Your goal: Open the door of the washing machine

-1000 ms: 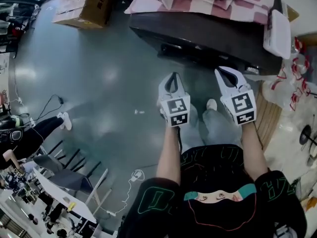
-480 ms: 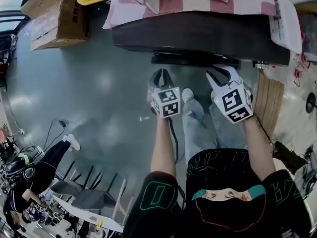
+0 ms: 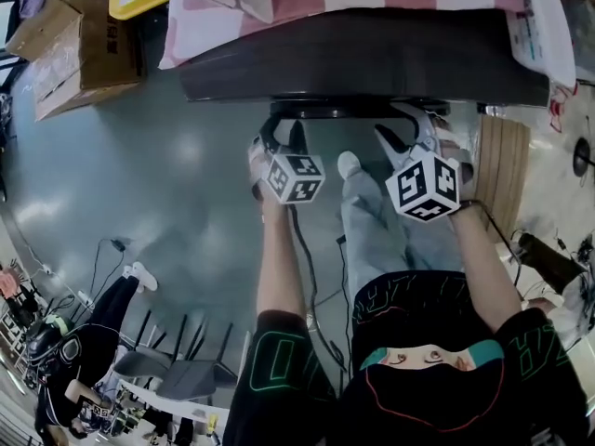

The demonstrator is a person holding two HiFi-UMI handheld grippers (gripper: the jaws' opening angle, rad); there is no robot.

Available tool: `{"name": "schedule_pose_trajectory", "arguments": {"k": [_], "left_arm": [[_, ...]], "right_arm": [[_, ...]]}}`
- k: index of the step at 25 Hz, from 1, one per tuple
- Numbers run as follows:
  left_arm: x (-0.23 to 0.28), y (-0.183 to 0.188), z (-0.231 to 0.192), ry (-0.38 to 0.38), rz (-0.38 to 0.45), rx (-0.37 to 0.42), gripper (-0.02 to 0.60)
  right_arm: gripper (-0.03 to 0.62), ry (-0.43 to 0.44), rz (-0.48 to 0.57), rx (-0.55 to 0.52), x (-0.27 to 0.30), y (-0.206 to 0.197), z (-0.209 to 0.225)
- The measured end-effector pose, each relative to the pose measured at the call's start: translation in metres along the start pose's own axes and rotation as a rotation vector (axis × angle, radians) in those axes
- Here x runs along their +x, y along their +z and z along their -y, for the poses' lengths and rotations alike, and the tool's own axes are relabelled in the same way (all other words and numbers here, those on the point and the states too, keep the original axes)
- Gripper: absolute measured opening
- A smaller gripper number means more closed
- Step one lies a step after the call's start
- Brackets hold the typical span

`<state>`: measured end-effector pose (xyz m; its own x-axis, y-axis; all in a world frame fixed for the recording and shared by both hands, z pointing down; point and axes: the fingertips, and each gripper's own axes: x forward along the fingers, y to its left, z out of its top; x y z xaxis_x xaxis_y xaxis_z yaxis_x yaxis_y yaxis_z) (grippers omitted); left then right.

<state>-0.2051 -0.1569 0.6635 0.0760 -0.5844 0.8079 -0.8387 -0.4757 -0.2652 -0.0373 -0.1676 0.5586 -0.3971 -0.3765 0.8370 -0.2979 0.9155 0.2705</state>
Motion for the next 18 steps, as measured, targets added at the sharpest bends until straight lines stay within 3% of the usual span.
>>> {"name": "schedule_pose_trajectory", "arguments": {"k": [3,7,11,13,18], "left_arm": [[0.011,-0.006,0.004,-0.028,-0.029,0.093,0.173],[0.015,-0.006,0.005,-0.048,-0.027,0.135,0.179],[0.018,-0.006,0.006,-0.060,-0.030,0.106,0.178],[0.017,-0.006,0.006,-0.058,-0.038,0.092,0.176],[0.015,-0.008,0.004,-0.044,-0.036,0.059,0.170]], "right_arm": [[0.183,0.003,-0.021,-0.024,0.006,-0.001,-0.005],[0.181,-0.014,-0.045,-0.084,0.013,-0.002,-0.007],[0.167,-0.032,-0.050,-0.145,0.016,-0.005,-0.007],[0.129,-0.034,-0.049,-0.148,0.016,-0.004,-0.005],[0.124,-0.024,-0.055,-0.139,0.017,-0.003,-0.005]]}}
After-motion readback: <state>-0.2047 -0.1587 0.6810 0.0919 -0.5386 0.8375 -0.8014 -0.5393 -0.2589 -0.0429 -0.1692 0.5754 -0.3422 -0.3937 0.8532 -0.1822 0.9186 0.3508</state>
